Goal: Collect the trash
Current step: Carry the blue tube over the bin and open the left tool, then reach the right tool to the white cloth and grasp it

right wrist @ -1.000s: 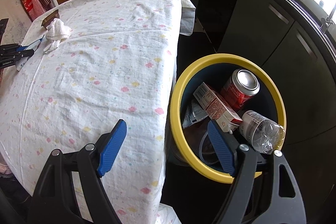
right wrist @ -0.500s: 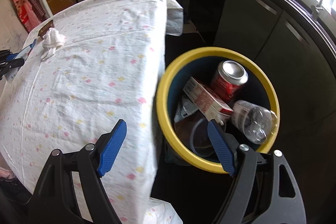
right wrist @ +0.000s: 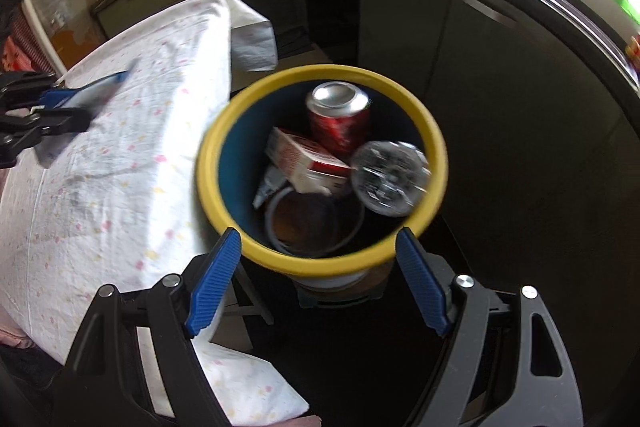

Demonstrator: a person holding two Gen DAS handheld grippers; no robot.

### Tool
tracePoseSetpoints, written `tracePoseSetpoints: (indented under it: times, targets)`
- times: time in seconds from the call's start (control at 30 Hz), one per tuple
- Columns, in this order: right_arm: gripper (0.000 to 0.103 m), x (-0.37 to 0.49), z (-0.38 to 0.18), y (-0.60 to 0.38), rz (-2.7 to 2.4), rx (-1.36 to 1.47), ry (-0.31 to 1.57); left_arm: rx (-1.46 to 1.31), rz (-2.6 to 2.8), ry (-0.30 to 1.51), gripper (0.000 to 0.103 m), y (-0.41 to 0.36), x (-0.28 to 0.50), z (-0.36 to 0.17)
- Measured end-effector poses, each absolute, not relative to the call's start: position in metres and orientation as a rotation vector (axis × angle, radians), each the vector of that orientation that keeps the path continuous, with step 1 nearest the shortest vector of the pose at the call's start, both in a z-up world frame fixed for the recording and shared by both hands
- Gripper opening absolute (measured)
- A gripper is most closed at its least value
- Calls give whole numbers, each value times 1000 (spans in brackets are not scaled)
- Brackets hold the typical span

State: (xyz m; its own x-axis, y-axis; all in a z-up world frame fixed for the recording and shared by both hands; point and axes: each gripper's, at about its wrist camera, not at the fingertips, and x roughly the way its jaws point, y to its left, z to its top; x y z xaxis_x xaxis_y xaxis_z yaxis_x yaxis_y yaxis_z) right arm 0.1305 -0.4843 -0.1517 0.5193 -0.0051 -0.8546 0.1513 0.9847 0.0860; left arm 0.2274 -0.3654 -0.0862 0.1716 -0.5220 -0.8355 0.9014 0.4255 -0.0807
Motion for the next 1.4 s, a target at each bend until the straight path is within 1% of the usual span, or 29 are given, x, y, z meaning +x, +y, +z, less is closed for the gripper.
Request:
tracePoseSetpoints:
  times: [0.2,0.3,0.33,0.37,0.43,0.47,0.53,0.6,0.67,0.7,0.9,0.97,1.1,1.17,1.2,1.4]
  targets:
    - [75,119,-159,-504,-116,196,1025,490,-1080,950,27,-449,244,-111]
    - [75,116,-161,-508,-117,202,1027,492,-1065,962,31,-473,252,-126]
    - [75,117,-161,-508,-117,204,1027,485,-1055,967,38,-477,254,-129]
    - [75,117,-161,-508,-116,206,1026,477,-1047,973,52,-476,257,-132]
    - [75,119,-162,-508,-115,208,1027,446,-1022,968,61,-473,260,-132]
    - [76,119,-162,-508,-114,207,1026,442,-1016,962,61,-470,259,-131]
    - [76,122,-163,-506,-108,206,1027,435,-992,931,63,-456,256,-122]
    - [76,124,-164,-503,-100,206,1029,410,-970,891,70,-430,249,-111]
    - [76,125,-166,-500,-94,207,1033,378,-958,841,80,-400,236,-97]
    - [76,128,-168,-498,-90,205,1040,369,-951,821,81,-386,229,-92]
    - [76,144,-169,-480,-70,186,1062,331,-854,767,85,-301,195,-77]
    - [76,150,-166,-470,-56,178,1065,290,-798,769,87,-269,188,-75]
    - [76,171,-157,-437,6,135,1062,201,-678,794,88,-211,179,-76]
    - [78,184,-150,-412,57,110,1046,174,-607,801,92,-184,176,-78]
    - [80,189,-148,-402,77,103,1037,147,-556,804,92,-165,173,-80]
    - [80,236,-133,-306,287,33,997,40,-352,795,95,-81,153,-87]
